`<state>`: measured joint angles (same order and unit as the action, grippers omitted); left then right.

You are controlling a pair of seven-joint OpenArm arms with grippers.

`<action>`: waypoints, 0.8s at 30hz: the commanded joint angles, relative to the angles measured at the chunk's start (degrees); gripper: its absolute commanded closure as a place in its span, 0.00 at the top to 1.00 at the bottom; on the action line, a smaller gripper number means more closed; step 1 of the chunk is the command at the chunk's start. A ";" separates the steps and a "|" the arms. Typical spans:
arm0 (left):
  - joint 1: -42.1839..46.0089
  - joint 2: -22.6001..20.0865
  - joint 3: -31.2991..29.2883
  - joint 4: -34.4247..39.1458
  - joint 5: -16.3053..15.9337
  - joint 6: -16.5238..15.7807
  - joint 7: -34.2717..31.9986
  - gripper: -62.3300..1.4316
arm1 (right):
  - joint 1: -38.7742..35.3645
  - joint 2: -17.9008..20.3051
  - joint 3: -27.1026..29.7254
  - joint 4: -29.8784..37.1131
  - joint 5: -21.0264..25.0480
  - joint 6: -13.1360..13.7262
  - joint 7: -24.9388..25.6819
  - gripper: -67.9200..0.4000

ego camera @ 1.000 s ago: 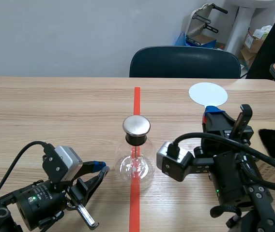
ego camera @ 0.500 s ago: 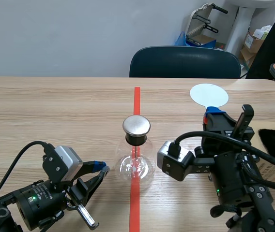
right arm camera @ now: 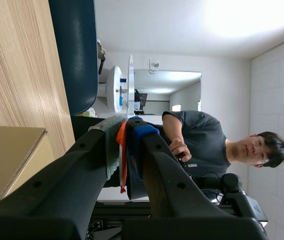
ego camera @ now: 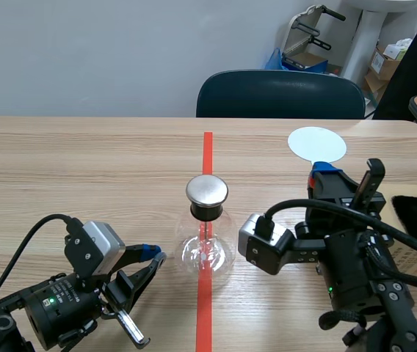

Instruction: Do the electroscope experiment

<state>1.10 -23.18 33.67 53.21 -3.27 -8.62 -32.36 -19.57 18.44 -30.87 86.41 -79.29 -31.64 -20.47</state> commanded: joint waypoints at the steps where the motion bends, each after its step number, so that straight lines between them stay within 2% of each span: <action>1: 0.00 0.26 -0.04 0.79 -0.37 -0.07 -0.74 0.16 | 0.68 0.28 0.42 0.39 0.02 -0.39 -0.42 0.02; 17: 0.00 0.26 -0.04 0.79 -0.37 -0.07 -0.68 0.16 | 0.68 0.28 0.42 0.39 0.44 -0.39 -0.37 0.02; 24: 0.00 0.26 -0.04 0.79 -0.37 -0.04 2.45 0.16 | 0.68 0.28 0.42 0.39 0.44 -0.39 -0.35 0.02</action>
<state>1.13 -23.18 33.67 53.21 -3.27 -8.62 -29.54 -19.57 18.44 -30.87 86.41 -78.61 -31.66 -20.47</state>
